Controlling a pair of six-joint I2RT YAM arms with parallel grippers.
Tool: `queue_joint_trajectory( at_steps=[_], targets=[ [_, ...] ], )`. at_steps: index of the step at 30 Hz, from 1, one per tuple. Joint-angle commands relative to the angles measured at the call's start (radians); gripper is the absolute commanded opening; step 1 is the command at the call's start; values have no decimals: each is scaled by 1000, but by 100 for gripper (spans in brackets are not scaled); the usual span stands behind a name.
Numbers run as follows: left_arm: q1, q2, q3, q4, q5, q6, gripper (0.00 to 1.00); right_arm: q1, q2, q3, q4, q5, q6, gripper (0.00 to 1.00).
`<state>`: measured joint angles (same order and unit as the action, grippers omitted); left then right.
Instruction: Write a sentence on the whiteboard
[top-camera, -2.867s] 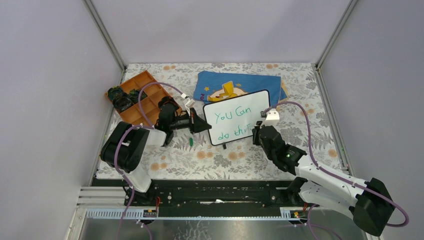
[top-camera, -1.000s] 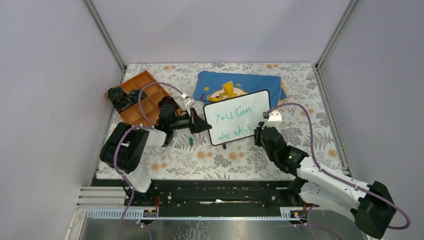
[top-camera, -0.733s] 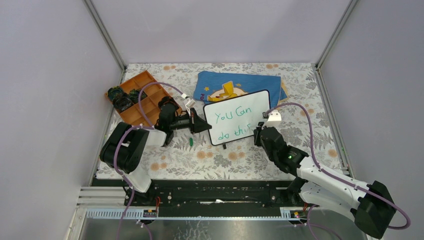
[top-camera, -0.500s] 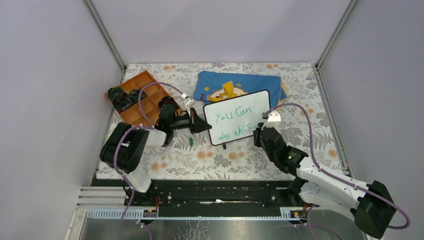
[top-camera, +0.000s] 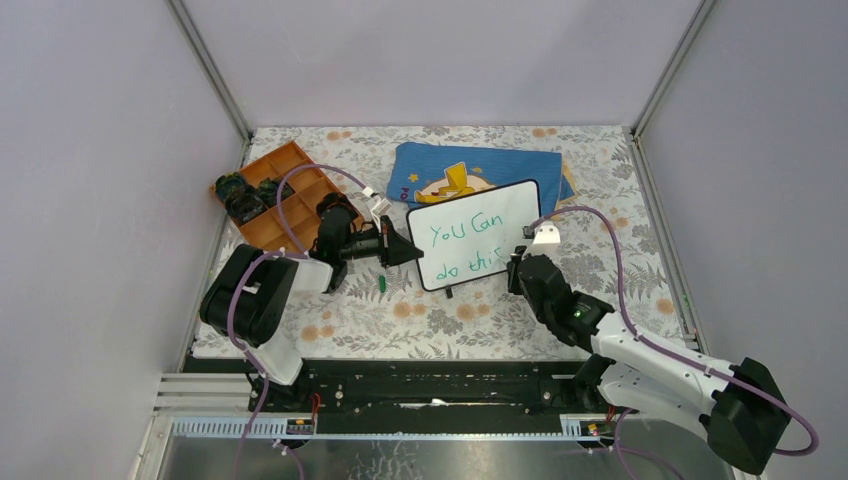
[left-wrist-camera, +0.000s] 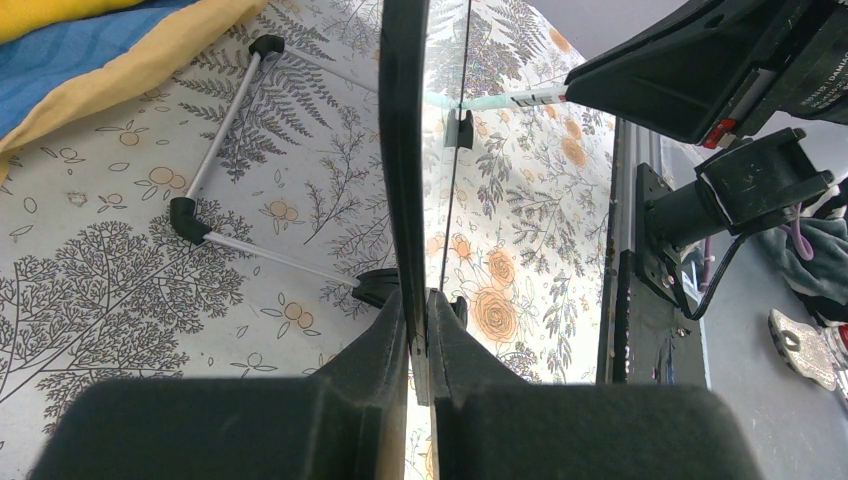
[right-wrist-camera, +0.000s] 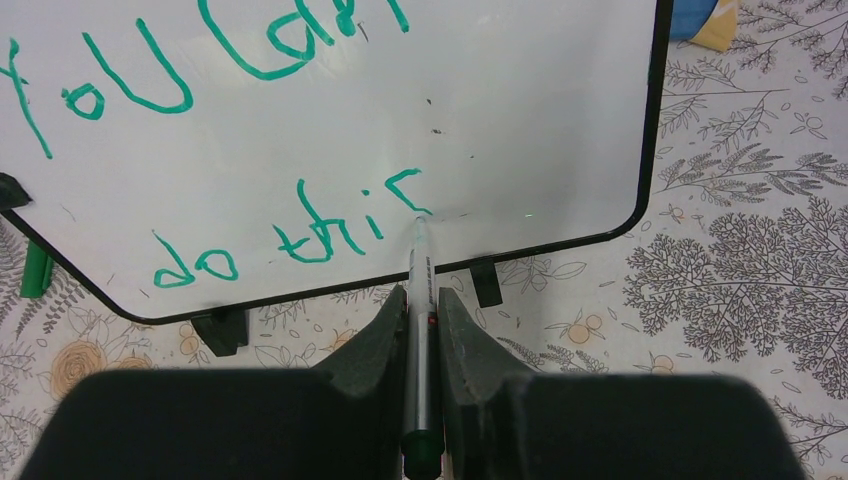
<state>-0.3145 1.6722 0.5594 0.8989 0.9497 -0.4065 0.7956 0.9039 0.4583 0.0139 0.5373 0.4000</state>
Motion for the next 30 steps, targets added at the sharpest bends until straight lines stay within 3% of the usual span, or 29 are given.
queue_joint_trajectory(
  at_steps=[1,14,30],
  targets=[
    [-30,17,-23,-142,-11,72,0,-8,9,14,48,41,9,0],
    [-31,14,-23,-142,-11,72,0,-18,23,6,13,78,25,0],
    [-31,15,-23,-144,-13,72,0,-18,30,-3,2,-17,10,0]
  ],
)
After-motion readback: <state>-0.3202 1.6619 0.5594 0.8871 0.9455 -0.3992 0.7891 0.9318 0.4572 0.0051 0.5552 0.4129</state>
